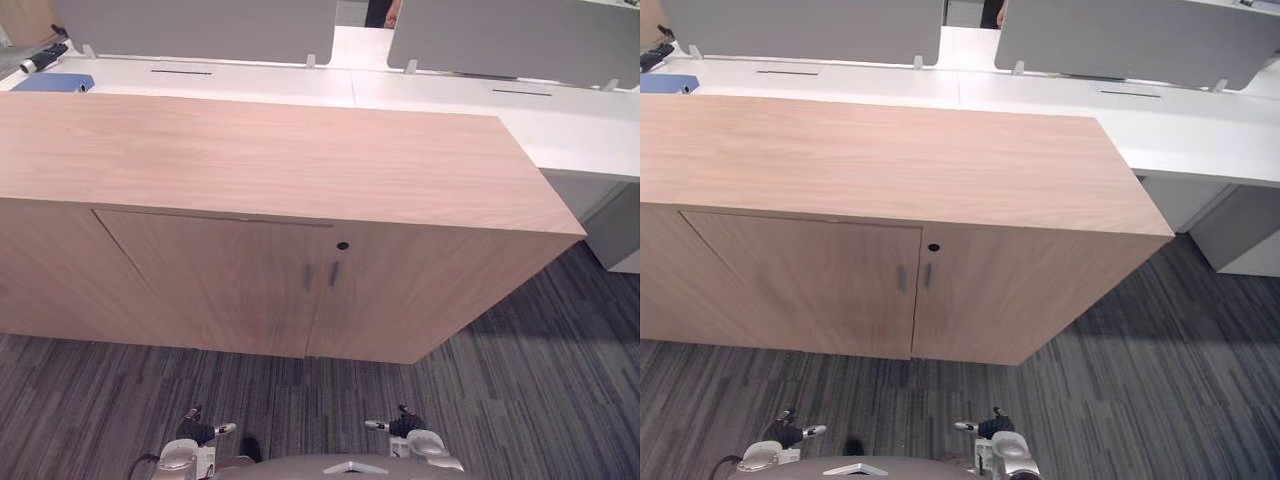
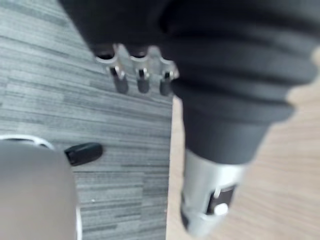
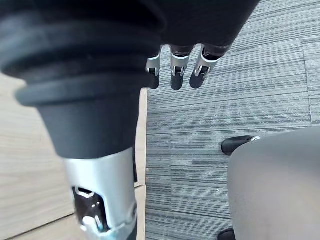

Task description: Walk over to the cabinet, pick up the folder, carry it to the office cabinet, place the folder inside the office cabinet, then close the office cabinet door

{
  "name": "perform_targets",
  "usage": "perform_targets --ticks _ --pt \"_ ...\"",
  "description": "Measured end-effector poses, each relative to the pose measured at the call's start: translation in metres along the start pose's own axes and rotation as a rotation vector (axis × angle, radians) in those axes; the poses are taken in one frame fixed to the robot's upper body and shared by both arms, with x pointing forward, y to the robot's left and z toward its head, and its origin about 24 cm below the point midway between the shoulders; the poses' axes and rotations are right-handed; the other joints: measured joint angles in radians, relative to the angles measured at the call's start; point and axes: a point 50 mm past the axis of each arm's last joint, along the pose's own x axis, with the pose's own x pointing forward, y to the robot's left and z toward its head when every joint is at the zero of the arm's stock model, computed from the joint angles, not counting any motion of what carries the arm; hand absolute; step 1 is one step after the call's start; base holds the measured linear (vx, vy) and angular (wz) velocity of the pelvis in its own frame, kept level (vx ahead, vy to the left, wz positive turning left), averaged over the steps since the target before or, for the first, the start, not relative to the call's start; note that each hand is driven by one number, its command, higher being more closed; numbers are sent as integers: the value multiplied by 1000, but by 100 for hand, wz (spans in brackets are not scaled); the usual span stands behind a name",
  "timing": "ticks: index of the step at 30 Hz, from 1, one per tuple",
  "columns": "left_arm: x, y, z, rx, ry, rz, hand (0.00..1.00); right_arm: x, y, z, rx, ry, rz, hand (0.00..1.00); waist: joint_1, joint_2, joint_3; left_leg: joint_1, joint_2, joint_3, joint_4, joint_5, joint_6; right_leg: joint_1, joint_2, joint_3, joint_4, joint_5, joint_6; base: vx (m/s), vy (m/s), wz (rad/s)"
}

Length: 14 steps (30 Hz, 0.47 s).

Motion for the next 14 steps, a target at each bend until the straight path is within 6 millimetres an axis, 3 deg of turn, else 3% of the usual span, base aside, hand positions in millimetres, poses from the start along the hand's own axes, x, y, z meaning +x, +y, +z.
perform_targets --ticks 14 --pt "0 -2 0 3 5 -5 0 0 -3 -4 45 31 -14 0 5 1 2 39 -6 53 0 -23 9 34 -4 40 -32 26 6 64 -10 -11"
